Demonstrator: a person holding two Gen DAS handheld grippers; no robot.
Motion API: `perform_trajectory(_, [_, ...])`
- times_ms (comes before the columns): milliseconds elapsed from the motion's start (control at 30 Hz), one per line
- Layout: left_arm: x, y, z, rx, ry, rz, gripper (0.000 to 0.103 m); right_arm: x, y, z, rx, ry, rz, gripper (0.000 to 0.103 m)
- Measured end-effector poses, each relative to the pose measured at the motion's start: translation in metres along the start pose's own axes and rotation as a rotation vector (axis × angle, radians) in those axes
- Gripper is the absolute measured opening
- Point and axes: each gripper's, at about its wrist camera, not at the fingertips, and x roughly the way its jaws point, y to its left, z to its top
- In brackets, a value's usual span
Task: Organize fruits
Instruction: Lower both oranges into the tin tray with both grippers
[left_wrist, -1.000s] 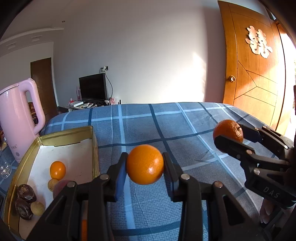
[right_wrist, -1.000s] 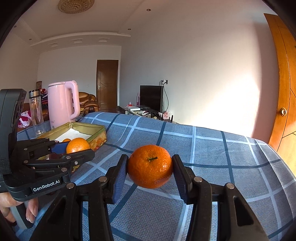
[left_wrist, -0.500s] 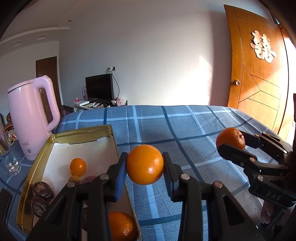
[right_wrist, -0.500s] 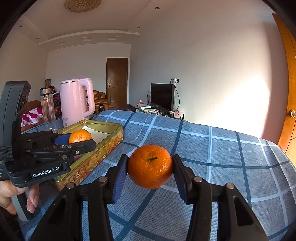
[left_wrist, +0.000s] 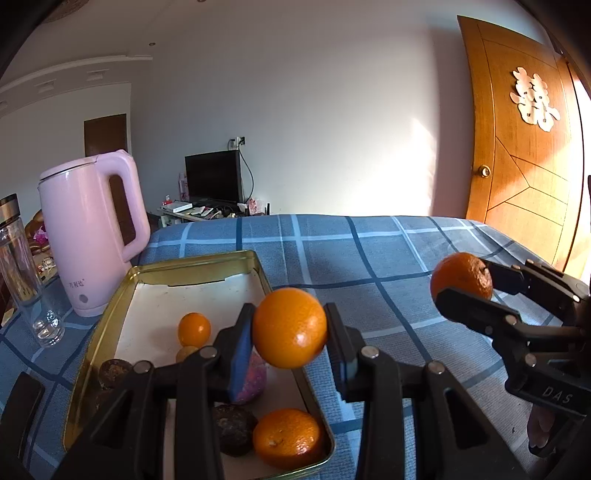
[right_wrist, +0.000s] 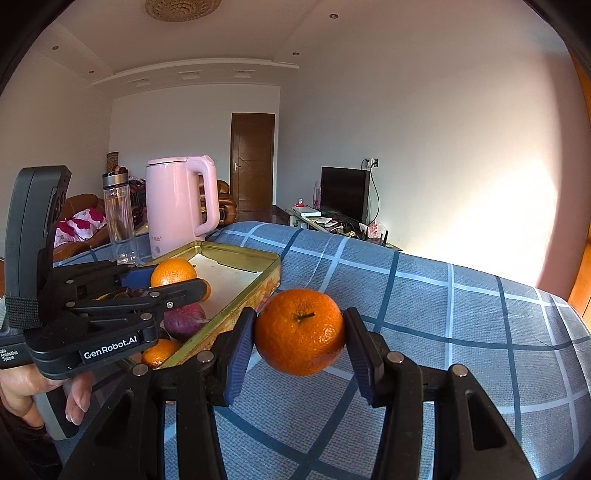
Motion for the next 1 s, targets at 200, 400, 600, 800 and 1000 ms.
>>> perform_trajectory(200, [-0.003, 0.016, -0.003, -0.019, 0.003, 0.036, 0.038, 0.006, 0.015, 0.007, -0.014, 0.001, 0.028, 0.05])
perform_trajectory(400, [-0.006, 0.031, -0.006, -0.032, 0.001, 0.063, 0.038, 0.01, 0.03, 0.011, -0.035, 0.001, 0.048, 0.05])
perform_trajectory(600, [-0.011, 0.044, -0.007, -0.038, -0.002, 0.087, 0.038, 0.018, 0.041, 0.018, -0.039, 0.001, 0.072, 0.05])
perform_trajectory(800, [-0.011, 0.058, -0.012, -0.045, 0.011, 0.121, 0.038, 0.028, 0.056, 0.022, -0.056, 0.01, 0.094, 0.05])
perform_trajectory(1000, [-0.009, 0.075, -0.017, -0.069, 0.027, 0.134, 0.038, 0.039, 0.074, 0.025, -0.079, 0.021, 0.118, 0.05])
